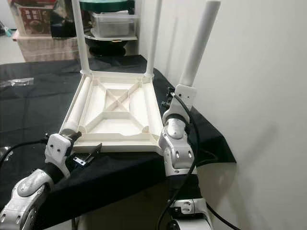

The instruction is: Building children table

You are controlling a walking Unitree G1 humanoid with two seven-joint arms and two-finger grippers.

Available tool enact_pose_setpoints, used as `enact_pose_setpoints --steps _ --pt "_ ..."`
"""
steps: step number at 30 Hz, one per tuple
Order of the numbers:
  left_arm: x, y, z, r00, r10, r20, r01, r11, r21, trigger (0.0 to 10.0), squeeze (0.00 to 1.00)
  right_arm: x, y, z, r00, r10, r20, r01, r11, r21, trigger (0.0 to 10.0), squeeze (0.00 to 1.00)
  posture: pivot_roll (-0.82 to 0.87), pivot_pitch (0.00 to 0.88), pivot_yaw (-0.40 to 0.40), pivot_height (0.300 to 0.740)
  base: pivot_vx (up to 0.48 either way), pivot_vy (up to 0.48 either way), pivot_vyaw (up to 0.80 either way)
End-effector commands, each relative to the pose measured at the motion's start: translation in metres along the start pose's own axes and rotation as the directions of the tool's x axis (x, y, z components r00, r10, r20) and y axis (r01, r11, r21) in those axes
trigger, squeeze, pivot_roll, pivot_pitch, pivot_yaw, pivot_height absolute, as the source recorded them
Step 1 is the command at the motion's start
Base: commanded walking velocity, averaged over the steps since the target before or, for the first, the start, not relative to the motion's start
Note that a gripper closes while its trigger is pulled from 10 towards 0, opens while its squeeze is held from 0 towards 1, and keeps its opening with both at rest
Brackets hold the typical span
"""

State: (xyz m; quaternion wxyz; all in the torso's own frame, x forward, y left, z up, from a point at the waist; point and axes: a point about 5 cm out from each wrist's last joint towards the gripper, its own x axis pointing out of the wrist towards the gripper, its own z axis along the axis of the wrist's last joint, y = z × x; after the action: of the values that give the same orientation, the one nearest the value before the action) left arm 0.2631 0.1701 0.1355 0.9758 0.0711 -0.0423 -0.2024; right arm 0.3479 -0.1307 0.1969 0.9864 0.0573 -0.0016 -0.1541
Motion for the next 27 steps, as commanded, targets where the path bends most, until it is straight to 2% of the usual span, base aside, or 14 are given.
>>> enact_pose_setpoints --steps 1,6,27 --pt "0.0016 0.0009 0.0003 1.000 0.002 0.001 -0.002 1.000 -0.029 10.0 0.00 -0.0008 -0.0092 -0.0287 0.993 -0.030 -0.112 0.025 0.999 -0.047 10.0 0.00 0.03 0.000 -0.078 0.740 0.000 0.000 0.00" --pt "0.0023 0.0023 0.0044 1.000 0.010 0.029 -0.009 0.999 -0.031 10.0 0.00 -0.0007 -0.0090 -0.0286 0.993 -0.027 -0.111 0.021 0.999 -0.047 10.0 0.00 0.03 0.000 -0.078 0.740 0.410 0.000 0.00" --pt "0.0027 -0.0020 0.0047 0.999 -0.010 0.035 0.011 1.000 -0.024 10.0 0.00 -0.0008 -0.0056 -0.0306 0.993 0.007 -0.116 -0.013 0.999 -0.052 10.0 0.00 0.03 0.000 -0.079 0.740 0.000 0.000 0.00"
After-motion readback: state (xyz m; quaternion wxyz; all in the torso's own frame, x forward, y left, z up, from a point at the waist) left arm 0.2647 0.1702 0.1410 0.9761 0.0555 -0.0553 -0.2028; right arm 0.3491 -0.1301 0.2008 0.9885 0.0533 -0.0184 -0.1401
